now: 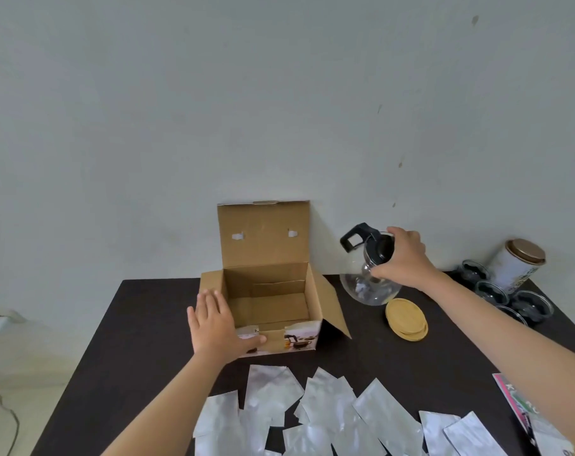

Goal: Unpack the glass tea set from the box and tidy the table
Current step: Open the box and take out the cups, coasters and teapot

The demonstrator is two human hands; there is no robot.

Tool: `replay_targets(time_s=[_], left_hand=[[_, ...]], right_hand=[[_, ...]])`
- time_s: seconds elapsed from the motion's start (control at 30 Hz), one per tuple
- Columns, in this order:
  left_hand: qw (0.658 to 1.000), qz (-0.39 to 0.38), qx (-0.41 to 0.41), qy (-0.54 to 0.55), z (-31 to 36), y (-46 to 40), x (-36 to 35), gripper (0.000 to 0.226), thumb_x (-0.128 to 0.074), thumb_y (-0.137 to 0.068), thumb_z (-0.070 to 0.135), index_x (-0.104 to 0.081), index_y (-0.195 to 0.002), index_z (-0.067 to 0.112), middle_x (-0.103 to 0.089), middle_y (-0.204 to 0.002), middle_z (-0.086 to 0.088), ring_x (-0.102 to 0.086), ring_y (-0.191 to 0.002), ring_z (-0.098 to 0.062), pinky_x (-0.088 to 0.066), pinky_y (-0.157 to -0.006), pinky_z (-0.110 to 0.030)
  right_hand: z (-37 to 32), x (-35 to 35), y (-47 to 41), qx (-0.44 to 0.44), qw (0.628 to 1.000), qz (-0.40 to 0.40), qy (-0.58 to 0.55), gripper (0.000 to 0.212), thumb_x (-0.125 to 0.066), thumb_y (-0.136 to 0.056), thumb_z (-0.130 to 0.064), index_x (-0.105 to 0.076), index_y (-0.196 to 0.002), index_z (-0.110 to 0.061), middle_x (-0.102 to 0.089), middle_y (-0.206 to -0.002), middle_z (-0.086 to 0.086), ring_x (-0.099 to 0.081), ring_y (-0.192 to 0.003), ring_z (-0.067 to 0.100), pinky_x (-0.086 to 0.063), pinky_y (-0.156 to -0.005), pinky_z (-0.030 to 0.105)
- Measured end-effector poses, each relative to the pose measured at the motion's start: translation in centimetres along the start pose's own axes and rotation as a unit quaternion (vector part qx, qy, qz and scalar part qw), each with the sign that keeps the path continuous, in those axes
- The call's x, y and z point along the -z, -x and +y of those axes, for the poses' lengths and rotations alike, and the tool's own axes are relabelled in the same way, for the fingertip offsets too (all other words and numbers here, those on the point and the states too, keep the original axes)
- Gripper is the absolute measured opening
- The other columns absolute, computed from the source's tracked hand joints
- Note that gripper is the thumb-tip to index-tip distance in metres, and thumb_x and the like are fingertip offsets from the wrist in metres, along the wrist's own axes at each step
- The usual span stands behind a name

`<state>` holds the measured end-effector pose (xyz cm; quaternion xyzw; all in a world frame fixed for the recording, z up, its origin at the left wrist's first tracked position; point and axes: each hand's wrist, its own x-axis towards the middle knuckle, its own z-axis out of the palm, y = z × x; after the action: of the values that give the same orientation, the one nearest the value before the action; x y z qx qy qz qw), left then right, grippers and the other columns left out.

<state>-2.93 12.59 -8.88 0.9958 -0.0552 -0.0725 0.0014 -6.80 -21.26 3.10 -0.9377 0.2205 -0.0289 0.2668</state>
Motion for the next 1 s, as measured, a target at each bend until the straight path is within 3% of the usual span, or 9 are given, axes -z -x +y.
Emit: replay_targets(time_s=[0.13, 0.33, 0.83, 0.93, 1.0], left_hand=[[1.000, -0.005, 0.015, 0.000, -1.4, -1.0, 0.4, 0.134, -0.046, -0.060, 0.090, 0.005, -0.148, 0.003, 0.007, -0.158, -0.017, 0.008, -0.145, -0.034, -0.001, -0.116, -0.050], [0.999, -0.015, 0.003, 0.046, -1.6, -1.6, -0.5, 0.134, -0.047, -0.061, 0.088, 0.011, -0.147, 0.004, 0.015, -0.157, -0.016, 0.011, -0.144, -0.035, -0.004, -0.115, -0.051], [0.998, 0.010, -0.010, 0.058, -1.7, -1.7, -0.9, 0.133, -0.043, -0.061, 0.090, 0.007, -0.148, 0.003, 0.009, -0.157, -0.016, 0.007, -0.145, -0.034, -0.005, -0.116, -0.050], [0.998, 0.009, -0.012, 0.061, -1.7, -1.7, -1.0, 0.133, -0.045, -0.061, 0.089, 0.007, -0.148, 0.003, 0.008, -0.157, -0.015, 0.007, -0.145, -0.034, -0.005, -0.116, -0.050], [0.998, 0.011, -0.012, 0.063, -1.8, -1.7, -1.0, 0.133, -0.045, -0.061, 0.089, 0.007, -0.148, 0.003, 0.008, -0.157, -0.015, 0.006, -0.145, -0.034, -0.006, -0.116, -0.050]], right_hand=[[1.6, -1.4, -1.7, -0.047, 0.999, -0.013, 0.024, 0.102, -0.080, -0.062, -0.023, -0.023, -0.146, -0.013, -0.025, -0.136, 0.015, -0.030, -0.127, 0.037, -0.039, -0.099, 0.039], [2.1, -4.9, -3.9, -0.091, 0.995, -0.045, 0.010, 0.095, -0.079, -0.060, -0.022, -0.030, -0.140, -0.014, -0.027, -0.130, 0.014, -0.032, -0.122, 0.034, -0.042, -0.090, 0.037], [2.7, -9.3, -6.5, -0.068, 0.989, -0.105, 0.085, 0.098, -0.078, -0.058, -0.017, -0.028, -0.142, -0.013, -0.028, -0.129, 0.015, -0.030, -0.122, 0.035, -0.042, -0.095, 0.037], [3.2, -9.7, -6.7, -0.069, 0.989, -0.106, 0.073, 0.099, -0.079, -0.059, -0.018, -0.027, -0.143, -0.015, -0.028, -0.131, 0.014, -0.029, -0.125, 0.035, -0.040, -0.100, 0.042], [3.3, -9.7, -6.7, -0.070, 0.987, -0.109, 0.093, 0.099, -0.079, -0.062, -0.021, -0.025, -0.144, -0.018, -0.027, -0.136, 0.013, -0.026, -0.130, 0.036, -0.029, -0.108, 0.051]])
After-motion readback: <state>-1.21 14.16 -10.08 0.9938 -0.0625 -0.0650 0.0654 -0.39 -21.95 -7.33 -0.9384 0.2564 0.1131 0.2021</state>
